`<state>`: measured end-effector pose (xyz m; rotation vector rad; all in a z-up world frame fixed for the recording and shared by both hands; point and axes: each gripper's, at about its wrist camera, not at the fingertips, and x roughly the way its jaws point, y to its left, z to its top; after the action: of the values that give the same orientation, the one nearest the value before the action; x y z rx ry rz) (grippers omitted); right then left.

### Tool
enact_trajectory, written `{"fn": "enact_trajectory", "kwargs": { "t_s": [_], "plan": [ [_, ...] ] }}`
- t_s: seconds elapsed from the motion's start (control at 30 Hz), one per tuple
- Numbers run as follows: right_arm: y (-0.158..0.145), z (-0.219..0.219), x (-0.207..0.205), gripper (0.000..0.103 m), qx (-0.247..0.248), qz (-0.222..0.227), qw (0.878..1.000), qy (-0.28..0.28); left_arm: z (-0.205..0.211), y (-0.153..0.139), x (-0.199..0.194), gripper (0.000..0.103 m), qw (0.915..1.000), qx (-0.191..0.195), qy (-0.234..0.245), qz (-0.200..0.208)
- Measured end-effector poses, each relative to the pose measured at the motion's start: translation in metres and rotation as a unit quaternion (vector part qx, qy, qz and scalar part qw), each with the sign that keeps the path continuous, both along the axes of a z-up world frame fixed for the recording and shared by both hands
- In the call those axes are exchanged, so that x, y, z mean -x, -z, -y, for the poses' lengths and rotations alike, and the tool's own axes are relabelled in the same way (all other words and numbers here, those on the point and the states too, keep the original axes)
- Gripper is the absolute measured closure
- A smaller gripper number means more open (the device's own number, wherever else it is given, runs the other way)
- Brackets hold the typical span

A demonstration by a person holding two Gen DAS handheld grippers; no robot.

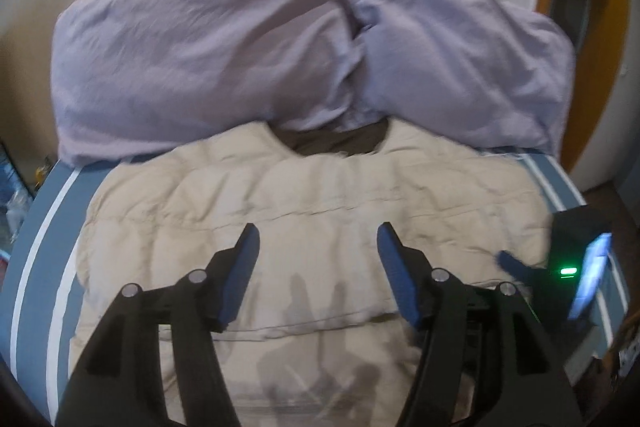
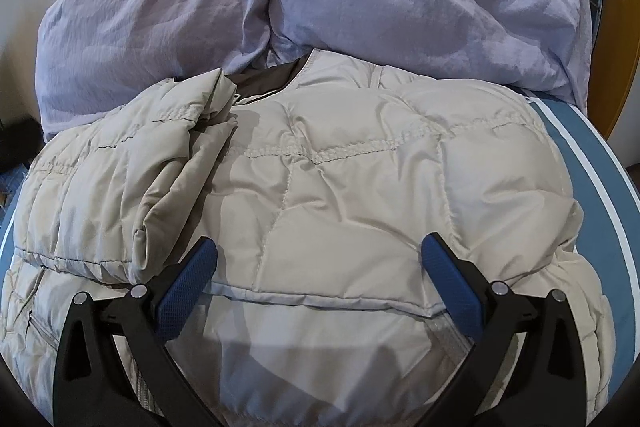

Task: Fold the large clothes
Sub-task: 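Lay the sleeve across the jacket front and open the left gripper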

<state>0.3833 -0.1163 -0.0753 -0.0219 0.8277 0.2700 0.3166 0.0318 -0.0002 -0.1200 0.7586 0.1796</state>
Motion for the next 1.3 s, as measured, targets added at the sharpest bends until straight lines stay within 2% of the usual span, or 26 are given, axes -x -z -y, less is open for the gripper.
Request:
{"fn": "enact_trajectory", "kwargs": {
  "t_s": [0.17, 0.37, 0.53, 0.7, 0.77, 0.87, 1.1, 1.3],
  "plan": [
    [0.000, 0.001, 0.000, 0.001, -0.003, -0.001, 1.000, 0.000, -0.016, 0.028, -0.012, 0.042, 0.9989, 0.005, -0.028, -0.036],
    [0.000, 0.001, -0.001, 0.001, -0.008, -0.003, 1.000, 0.000, -0.021, 0.056, -0.022, 0.042, 0.9969, 0.031, -0.032, -0.065],
    [-0.001, 0.004, -0.001, 0.002, -0.014, -0.002, 1.000, 0.001, -0.024, 0.066, -0.023, 0.042, 0.9962, 0.050, -0.028, -0.065],
    [-0.014, 0.012, 0.000, 0.012, -0.033, 0.009, 0.999, 0.014, -0.023, 0.072, -0.022, 0.042, 0.9965, 0.051, -0.027, -0.061],
    [-0.020, 0.012, -0.002, 0.021, -0.040, 0.009, 0.999, 0.011, -0.021, 0.073, -0.021, 0.042, 0.9968, 0.048, -0.026, -0.058],
    [-0.028, 0.007, -0.006, 0.026, -0.057, 0.002, 0.998, -0.001, -0.021, 0.074, -0.021, 0.042, 0.9971, 0.047, -0.025, -0.054],
    [-0.033, -0.022, -0.009, 0.026, -0.067, -0.001, 0.997, -0.029, -0.020, 0.075, -0.020, 0.042, 0.9975, 0.048, -0.023, -0.046],
    [-0.014, -0.033, -0.021, 0.030, -0.064, -0.030, 0.997, -0.030, -0.021, 0.075, -0.018, 0.042, 0.9974, 0.055, -0.021, -0.042]
  ]
}}
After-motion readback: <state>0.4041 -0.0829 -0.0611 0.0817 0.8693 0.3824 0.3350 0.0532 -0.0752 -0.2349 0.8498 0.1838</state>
